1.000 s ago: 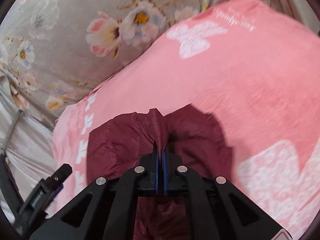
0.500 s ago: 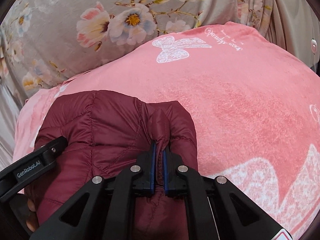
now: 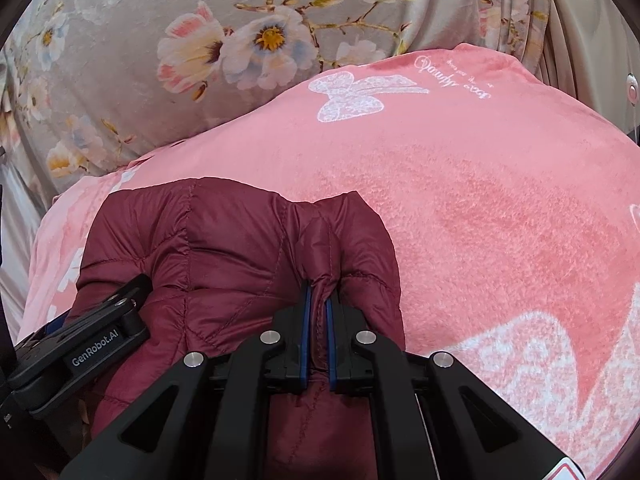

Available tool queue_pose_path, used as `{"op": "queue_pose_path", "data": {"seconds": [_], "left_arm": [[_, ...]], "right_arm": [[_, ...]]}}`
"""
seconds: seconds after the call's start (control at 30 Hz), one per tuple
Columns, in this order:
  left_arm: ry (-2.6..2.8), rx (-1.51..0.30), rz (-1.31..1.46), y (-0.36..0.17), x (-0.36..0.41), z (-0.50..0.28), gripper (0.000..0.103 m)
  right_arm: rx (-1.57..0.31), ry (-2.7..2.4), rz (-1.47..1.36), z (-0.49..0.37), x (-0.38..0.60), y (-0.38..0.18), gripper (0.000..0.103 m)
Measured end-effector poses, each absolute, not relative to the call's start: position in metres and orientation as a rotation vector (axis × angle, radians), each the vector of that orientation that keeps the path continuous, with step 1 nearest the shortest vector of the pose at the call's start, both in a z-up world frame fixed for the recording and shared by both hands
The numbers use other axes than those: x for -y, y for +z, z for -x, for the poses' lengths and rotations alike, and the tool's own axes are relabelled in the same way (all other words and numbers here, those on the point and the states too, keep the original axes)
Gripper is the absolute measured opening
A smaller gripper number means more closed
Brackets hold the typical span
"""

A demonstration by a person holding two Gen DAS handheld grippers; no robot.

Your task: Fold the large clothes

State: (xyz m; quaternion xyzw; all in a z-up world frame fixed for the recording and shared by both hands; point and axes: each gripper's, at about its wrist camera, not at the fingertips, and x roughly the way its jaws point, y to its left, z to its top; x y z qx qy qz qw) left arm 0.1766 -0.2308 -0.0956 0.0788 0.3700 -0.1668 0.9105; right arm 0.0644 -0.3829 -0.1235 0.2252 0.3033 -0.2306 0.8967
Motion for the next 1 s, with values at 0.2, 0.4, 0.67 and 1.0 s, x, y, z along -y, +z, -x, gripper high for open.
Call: {"op": "queue_pose_path", "data": {"seconds": [0.2,0.4,0.67,1.0], "left_arm": [[-0.34,-0.749,-0.165,-0.099,0.232,-0.177,0.098],[-0.344,-0.734,-0.159,-0.101,0.233,-0.178,0.098],[-0.357,-0.739,-0.14,-0.101,0.229,-0.18,0.098],[-0.445,-0.776,-0.222,-0.073,0.183,-0.118,0.098]], "right_arm": [[-0.627,-0.477,-0.466,-0.064,0.384,-0.124,0.004],[-0.621,-0.479,-0.471,-0.065,0.385,-0.125,0.004],[-0.592,-0.428,-0.534,-0.061,0.393,-0.128,0.006],[-0.593,-0.349,-0.399,0.009,0.357,-0.076,0.017]]}}
